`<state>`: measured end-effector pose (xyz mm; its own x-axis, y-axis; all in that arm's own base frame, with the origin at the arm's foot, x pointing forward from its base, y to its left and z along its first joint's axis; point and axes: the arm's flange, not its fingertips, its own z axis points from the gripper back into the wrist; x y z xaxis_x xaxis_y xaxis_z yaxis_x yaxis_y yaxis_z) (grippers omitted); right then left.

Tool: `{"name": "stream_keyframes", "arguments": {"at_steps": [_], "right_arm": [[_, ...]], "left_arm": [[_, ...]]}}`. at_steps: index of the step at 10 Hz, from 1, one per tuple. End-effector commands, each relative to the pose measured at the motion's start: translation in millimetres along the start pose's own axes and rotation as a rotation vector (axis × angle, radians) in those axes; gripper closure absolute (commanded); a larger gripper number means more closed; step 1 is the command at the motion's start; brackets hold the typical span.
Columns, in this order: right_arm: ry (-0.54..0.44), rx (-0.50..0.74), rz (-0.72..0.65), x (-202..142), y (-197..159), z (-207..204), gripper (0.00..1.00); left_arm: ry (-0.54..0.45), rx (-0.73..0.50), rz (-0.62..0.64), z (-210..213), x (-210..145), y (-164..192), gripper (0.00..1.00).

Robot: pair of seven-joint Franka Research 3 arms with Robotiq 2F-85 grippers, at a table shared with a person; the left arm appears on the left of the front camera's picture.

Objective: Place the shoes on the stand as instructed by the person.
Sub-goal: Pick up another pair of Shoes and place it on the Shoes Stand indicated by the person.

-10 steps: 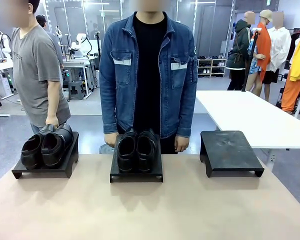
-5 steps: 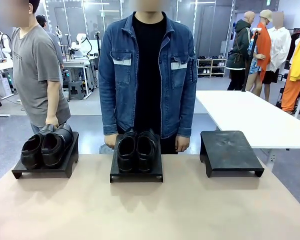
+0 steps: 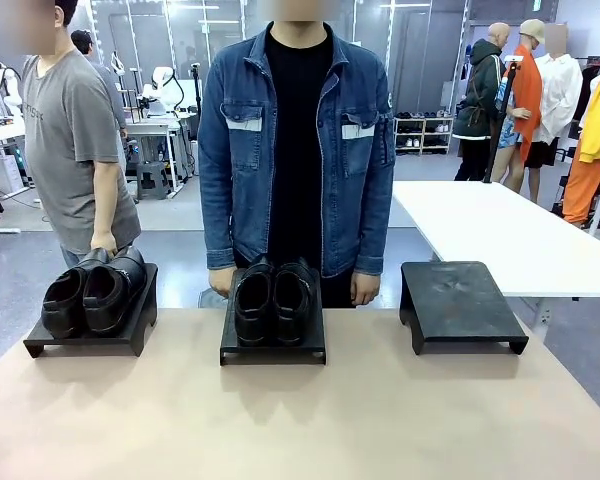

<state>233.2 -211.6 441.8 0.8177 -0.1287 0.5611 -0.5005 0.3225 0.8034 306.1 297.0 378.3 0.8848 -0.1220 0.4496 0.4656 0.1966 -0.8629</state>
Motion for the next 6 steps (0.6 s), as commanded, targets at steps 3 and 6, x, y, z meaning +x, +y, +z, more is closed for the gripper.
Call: {"name": "stream_keyframes", "arguments": {"at_steps": [3,6], "right_arm": [[-0.014,0.010,0.021,1.1,0.7,1.7,0.00],[-0.014,0.010,0.021,1.1,0.7,1.7,0.00]], "left_arm": [[0.003,0.024,0.015,-4.2,-1.4,-3.1,0.00],[0.003,0.024,0.015,-4.2,-1.4,-3.1,0.00]]}}
